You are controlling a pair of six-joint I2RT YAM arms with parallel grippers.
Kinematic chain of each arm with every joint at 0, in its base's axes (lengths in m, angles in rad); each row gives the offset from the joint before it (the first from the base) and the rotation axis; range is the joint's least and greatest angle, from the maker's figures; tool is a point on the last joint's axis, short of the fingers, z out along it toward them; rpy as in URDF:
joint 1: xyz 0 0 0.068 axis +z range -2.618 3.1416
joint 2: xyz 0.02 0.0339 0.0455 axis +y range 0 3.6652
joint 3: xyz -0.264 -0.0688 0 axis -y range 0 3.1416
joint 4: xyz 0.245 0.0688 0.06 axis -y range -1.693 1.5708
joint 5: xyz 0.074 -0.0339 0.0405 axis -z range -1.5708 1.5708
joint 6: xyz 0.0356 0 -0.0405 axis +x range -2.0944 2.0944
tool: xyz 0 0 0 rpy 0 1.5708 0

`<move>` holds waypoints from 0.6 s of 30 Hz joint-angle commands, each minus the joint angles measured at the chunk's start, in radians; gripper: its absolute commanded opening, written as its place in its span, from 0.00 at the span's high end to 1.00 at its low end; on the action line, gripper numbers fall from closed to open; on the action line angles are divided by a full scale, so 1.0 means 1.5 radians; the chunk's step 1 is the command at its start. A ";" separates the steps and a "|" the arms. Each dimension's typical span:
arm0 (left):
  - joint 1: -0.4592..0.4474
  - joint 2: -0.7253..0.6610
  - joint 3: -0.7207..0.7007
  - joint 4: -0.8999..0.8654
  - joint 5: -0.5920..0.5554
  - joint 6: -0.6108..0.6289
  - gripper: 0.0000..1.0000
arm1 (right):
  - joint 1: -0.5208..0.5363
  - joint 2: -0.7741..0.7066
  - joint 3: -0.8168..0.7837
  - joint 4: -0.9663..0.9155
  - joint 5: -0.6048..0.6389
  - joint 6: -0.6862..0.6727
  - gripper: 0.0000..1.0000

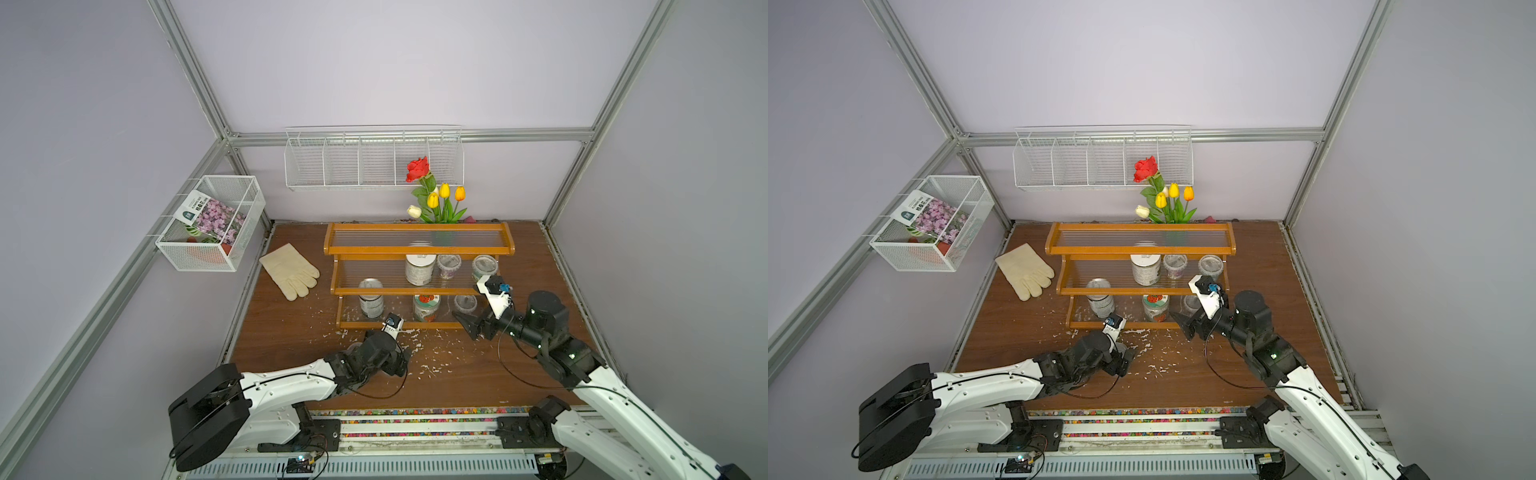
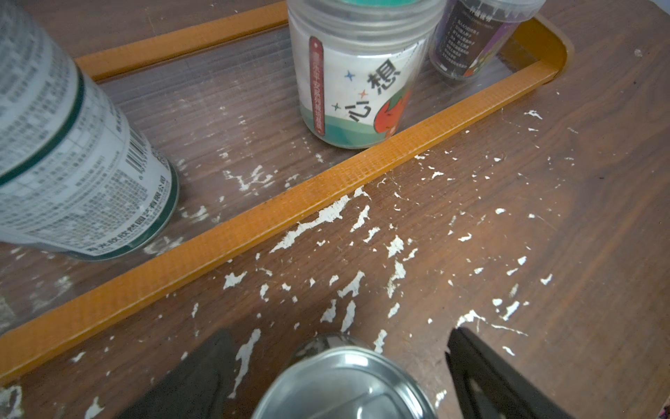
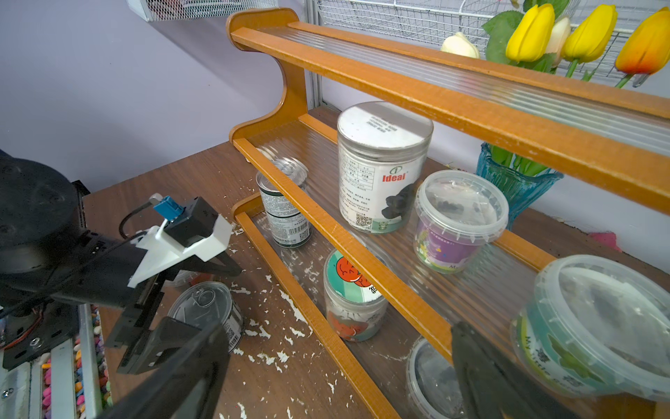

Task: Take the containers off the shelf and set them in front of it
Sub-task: Place the container at the center of the board.

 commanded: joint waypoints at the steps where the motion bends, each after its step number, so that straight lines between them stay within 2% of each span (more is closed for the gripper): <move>1: 0.003 -0.020 0.027 -0.020 -0.003 0.011 0.03 | -0.003 -0.003 0.017 -0.002 -0.008 -0.003 0.02; 6: 0.022 -0.047 0.075 -0.057 0.023 0.034 0.00 | -0.003 0.017 0.027 0.039 -0.021 0.036 0.02; 11: 0.100 -0.097 0.131 -0.106 0.124 0.072 0.01 | 0.031 0.078 0.033 0.133 -0.037 0.076 0.02; 18: 0.277 -0.142 0.163 -0.117 0.287 0.101 0.01 | 0.174 0.198 0.038 0.301 0.195 0.087 0.02</move>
